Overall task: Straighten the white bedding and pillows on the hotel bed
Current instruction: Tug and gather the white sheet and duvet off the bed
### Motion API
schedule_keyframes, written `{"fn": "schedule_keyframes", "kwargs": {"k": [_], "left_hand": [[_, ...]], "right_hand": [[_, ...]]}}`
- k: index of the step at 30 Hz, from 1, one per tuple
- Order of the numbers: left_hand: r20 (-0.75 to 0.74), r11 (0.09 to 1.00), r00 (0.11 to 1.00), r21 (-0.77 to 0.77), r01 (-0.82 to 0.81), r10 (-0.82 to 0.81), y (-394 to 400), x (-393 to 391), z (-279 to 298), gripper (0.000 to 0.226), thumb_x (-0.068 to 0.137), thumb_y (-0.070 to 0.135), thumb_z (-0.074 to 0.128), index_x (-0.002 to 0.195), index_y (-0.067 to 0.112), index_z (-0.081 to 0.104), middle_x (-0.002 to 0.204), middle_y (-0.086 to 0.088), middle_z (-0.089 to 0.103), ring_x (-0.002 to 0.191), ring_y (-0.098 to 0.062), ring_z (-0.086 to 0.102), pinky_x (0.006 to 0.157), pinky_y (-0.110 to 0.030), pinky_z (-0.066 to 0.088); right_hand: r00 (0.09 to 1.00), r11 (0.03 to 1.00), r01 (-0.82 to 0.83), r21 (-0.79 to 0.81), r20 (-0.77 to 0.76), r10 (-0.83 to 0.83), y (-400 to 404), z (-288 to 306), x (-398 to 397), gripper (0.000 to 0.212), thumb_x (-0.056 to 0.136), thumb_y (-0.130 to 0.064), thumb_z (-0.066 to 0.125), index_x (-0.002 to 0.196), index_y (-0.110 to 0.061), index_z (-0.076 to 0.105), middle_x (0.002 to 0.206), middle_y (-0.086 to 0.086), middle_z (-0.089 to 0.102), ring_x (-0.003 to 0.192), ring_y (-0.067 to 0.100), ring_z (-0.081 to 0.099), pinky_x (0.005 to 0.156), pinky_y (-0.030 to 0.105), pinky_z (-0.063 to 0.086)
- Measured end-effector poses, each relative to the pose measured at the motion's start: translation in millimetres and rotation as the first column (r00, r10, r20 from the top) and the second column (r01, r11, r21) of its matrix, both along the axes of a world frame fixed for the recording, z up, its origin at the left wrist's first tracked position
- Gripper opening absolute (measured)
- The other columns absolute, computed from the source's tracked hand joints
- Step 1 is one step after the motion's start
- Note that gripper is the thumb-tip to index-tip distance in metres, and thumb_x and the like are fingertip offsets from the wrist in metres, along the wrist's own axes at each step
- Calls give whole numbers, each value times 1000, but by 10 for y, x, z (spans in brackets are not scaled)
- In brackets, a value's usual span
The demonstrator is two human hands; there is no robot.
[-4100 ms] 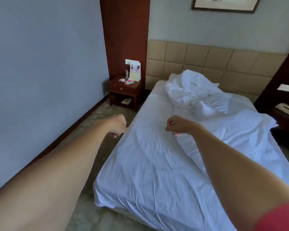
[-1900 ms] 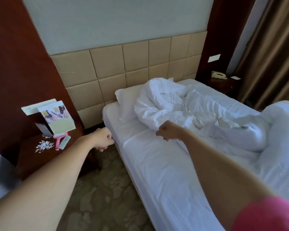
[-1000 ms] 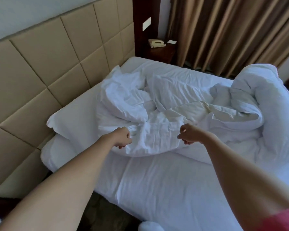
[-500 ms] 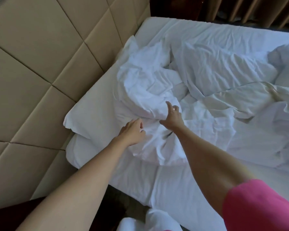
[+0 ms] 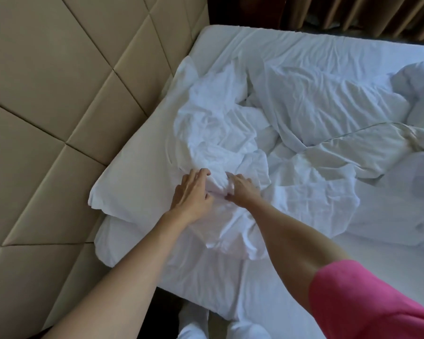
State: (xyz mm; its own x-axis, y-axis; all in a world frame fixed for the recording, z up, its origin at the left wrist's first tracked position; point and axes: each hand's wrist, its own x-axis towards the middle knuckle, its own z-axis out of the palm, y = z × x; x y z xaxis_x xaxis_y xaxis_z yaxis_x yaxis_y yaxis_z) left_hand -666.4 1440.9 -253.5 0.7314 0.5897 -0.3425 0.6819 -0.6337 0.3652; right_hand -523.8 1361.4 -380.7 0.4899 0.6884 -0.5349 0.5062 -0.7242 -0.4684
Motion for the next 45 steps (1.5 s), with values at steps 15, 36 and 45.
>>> {"fn": "schedule_keyframes", "kwargs": {"k": [15,36,45], "left_hand": [[126,948,973,280,150,-192,350,-462,465,36,85,4,50,113,20,66,111,-10,69,109,-31,59,90,-36,35],[38,278,462,-841,-465,886,793,-1749,977,52,79,50,63,106,6,64,85,-17,65,81,-32,67,68,-43,60],[-41,80,324,-932,-353,945,587,-1971,972,22,96,-5,49,79,2,60,49,-5,64,39,-11,61,36,-17,46]], "right_hand": [[885,835,155,528,301,-355,-279,1559,-1246,26,92,-44,60,79,-24,70,80,-7,67,88,15,56,85,32,28],[970,746,-159,647,242,-3,370,2256,-2386,36,90,-28,65,67,-15,41,66,0,47,60,23,46,54,37,32],[998,759,-65,648,44,48,118,2178,-2354,73,66,-60,81,122,-33,42,106,-16,58,94,12,60,82,30,49]]}}
